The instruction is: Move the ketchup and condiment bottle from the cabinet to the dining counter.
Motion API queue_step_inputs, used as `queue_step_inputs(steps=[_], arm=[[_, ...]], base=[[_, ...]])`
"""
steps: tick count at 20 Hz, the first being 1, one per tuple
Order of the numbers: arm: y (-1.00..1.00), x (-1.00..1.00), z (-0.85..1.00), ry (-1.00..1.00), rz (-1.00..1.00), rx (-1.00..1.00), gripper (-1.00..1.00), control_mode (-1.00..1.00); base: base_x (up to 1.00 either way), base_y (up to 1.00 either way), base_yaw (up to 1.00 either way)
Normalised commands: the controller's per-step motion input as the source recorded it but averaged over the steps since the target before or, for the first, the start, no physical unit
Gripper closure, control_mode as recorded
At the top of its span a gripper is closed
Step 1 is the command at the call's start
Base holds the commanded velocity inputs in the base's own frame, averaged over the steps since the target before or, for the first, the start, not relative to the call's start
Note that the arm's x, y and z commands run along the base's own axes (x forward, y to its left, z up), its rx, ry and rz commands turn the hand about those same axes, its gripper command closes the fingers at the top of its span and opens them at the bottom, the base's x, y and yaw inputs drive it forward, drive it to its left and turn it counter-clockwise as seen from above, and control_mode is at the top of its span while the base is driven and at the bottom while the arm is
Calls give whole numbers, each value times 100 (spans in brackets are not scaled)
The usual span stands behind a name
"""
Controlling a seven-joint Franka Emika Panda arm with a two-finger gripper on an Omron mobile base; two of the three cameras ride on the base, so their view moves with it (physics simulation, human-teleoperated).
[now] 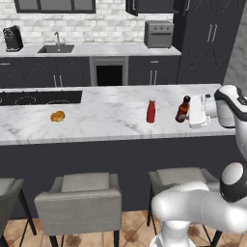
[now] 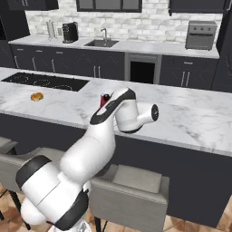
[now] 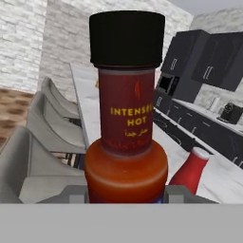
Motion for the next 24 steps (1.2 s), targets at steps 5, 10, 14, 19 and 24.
queue_step_inputs(steps=[5, 10, 14, 19, 24], arm=[[0, 37, -21, 0, 8, 0, 100, -100], [0, 38, -20, 4, 10, 0, 100, -100], [0, 33, -21, 2, 10, 0, 100, -100], [-5, 29, -18, 1, 7, 0, 100, -100], [-14, 21, -10, 1, 4, 0, 100, -100]], base=[[0, 0, 0], [0, 0, 0], [0, 0, 0], [0, 0, 0], [0, 0, 0]])
